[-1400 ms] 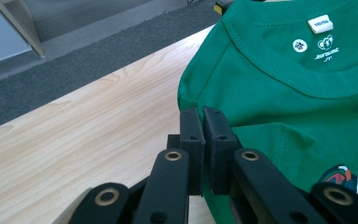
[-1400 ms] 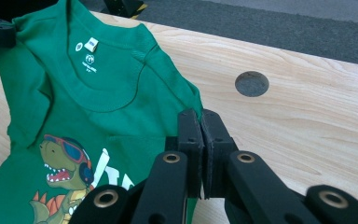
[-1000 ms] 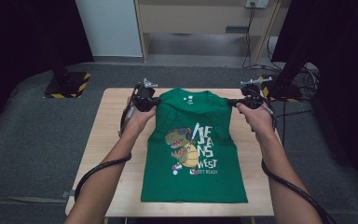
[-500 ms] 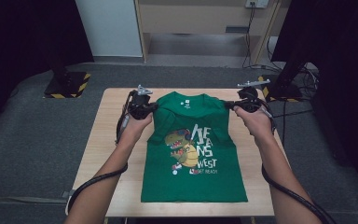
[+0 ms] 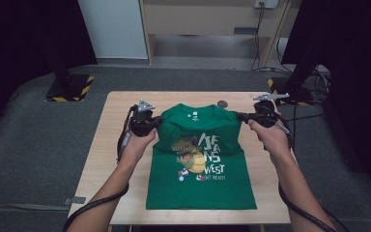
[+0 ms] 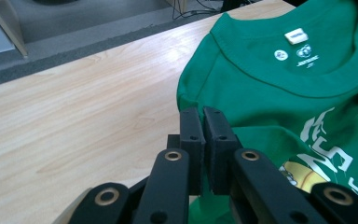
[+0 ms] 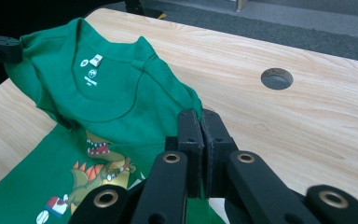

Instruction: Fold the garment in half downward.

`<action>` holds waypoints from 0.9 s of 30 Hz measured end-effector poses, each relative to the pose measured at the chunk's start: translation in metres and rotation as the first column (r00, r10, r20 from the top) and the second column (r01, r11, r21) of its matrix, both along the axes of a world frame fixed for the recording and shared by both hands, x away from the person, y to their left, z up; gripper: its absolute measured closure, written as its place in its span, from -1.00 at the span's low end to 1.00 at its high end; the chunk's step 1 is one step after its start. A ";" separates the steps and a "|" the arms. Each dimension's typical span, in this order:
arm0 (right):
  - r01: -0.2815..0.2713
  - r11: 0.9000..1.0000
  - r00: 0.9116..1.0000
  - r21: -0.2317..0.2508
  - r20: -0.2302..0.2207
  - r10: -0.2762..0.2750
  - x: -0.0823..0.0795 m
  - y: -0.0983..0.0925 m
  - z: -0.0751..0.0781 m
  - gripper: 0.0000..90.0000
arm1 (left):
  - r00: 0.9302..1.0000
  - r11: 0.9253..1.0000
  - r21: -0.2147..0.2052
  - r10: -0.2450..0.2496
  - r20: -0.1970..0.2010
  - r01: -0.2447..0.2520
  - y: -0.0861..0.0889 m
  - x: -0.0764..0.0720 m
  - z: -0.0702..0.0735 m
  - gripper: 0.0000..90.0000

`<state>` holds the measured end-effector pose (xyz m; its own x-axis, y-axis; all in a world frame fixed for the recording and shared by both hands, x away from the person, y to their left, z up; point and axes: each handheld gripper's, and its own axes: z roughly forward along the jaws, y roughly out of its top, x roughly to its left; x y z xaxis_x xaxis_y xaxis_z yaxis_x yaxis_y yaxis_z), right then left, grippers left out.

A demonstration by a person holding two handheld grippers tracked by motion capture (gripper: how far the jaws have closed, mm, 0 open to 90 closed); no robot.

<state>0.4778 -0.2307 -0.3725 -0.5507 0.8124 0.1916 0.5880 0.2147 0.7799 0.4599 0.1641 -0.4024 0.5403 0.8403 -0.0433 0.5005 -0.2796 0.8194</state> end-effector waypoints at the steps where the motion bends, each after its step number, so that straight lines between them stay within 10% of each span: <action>1: -0.001 1.000 1.000 -0.001 0.003 0.001 -0.002 -0.001 0.000 0.96 | 1.000 1.000 -0.005 0.002 -0.001 -0.002 0.000 -0.003 -0.001 0.94; 27: -0.051 0.998 0.998 -0.020 0.018 0.052 -0.036 0.004 -0.007 0.96 | 0.999 0.999 0.014 -0.042 0.017 0.042 0.000 -0.033 0.003 0.94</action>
<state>0.4415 -0.2265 -0.3793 -0.5953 0.7864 0.1650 0.5612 0.2600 0.7858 0.4271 0.1645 -0.3997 0.5755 0.8175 -0.0223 0.4742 -0.3114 0.8235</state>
